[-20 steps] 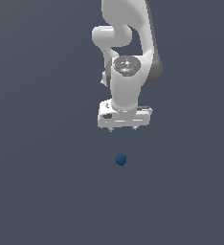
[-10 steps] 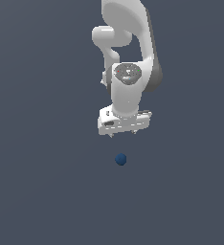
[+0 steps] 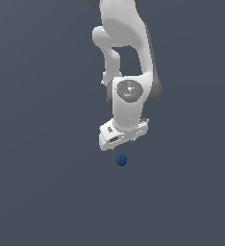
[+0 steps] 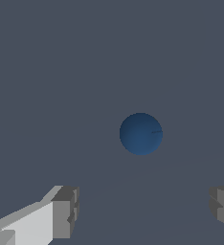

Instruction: Pick up the object and move it to a goal position.

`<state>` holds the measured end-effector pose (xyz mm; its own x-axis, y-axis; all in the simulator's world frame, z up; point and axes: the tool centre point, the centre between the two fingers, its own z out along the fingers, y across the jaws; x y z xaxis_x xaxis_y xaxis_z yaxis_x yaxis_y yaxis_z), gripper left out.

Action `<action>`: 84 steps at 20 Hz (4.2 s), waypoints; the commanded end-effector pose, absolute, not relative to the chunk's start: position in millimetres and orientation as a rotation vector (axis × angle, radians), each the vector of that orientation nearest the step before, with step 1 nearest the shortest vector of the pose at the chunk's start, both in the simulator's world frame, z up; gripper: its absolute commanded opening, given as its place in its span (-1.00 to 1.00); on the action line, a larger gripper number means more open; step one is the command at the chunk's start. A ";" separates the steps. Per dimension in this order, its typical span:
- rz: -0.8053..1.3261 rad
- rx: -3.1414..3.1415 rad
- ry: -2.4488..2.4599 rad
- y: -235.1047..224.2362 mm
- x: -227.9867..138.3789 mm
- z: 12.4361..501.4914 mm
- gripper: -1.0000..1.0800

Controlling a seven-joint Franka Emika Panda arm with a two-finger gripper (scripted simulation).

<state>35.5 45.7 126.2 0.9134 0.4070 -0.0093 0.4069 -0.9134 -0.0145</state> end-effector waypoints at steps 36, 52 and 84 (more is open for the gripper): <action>0.000 -2.918 -1.165 43.0 69.2 30.9 0.92; 0.000 -2.918 -1.165 41.4 70.1 32.0 -1.00; 0.000 -2.917 -1.164 -173.3 103.3 144.8 -1.00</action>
